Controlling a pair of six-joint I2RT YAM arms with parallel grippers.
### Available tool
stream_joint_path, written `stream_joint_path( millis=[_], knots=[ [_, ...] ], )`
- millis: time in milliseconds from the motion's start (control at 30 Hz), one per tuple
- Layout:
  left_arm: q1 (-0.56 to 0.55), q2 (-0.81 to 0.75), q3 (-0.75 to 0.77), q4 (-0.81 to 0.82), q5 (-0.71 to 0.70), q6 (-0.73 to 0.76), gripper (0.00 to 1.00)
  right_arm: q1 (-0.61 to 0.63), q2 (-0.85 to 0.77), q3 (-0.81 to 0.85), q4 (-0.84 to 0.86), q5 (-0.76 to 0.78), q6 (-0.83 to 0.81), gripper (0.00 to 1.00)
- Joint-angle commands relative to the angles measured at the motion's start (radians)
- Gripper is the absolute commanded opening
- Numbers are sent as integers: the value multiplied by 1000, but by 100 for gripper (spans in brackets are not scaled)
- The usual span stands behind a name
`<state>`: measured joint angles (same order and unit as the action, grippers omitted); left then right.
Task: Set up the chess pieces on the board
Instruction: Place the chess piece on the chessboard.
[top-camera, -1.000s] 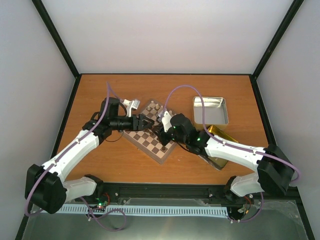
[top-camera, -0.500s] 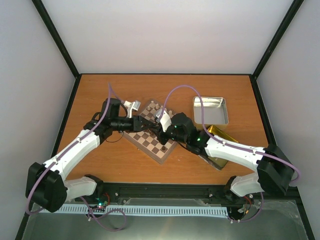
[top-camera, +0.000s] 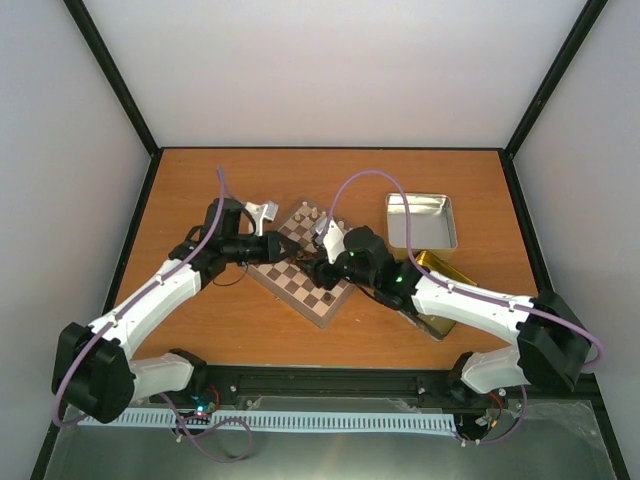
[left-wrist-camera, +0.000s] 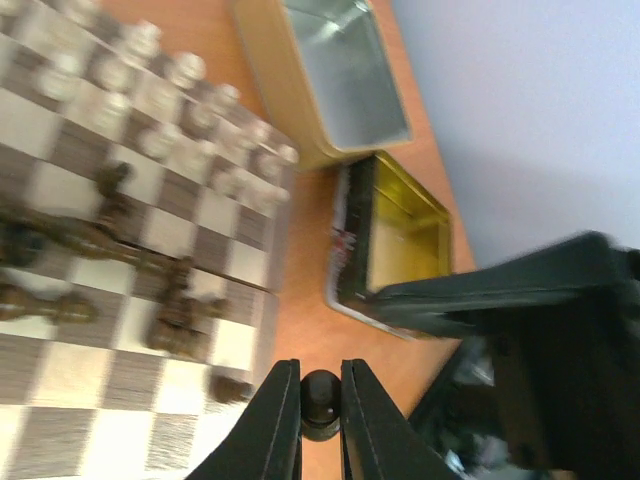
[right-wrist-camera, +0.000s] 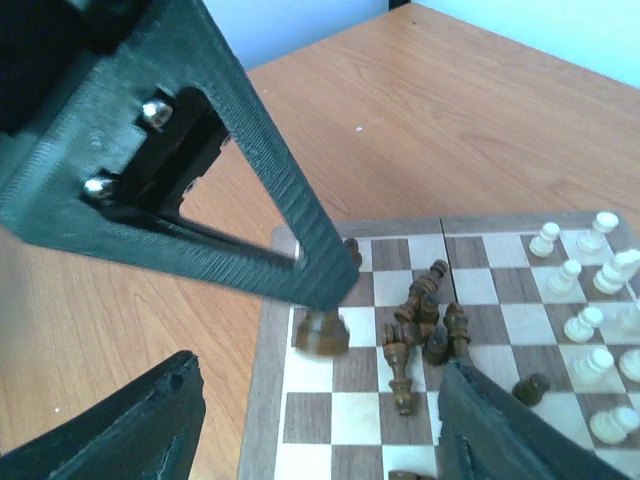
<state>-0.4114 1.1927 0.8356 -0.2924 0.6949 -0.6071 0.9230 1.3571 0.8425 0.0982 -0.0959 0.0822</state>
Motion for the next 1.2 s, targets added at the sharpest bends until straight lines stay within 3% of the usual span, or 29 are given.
stream_joint_path(
  millis=[0,133,533,667,867,1167],
  knots=[
    [1,-34,-28,-32,-314,74,0,-8,-76,5,-85,68,78,67],
    [0,-20,-64,-70,-608,89,1,-10,-123,-26,-160,130,147,69],
    [-156,162,-86,13,-991,25,1,-10,-152,-62,-218,227,224,69],
    [-169,180,-116,67,-1020,16,1,-12,-147,-66,-220,235,227,69],
    [-170,200,-169,221,-948,40,1,-12,-140,-72,-217,232,235,69],
    [-170,260,-177,292,-962,40,1,-12,-138,-77,-215,228,250,69]
  ],
)
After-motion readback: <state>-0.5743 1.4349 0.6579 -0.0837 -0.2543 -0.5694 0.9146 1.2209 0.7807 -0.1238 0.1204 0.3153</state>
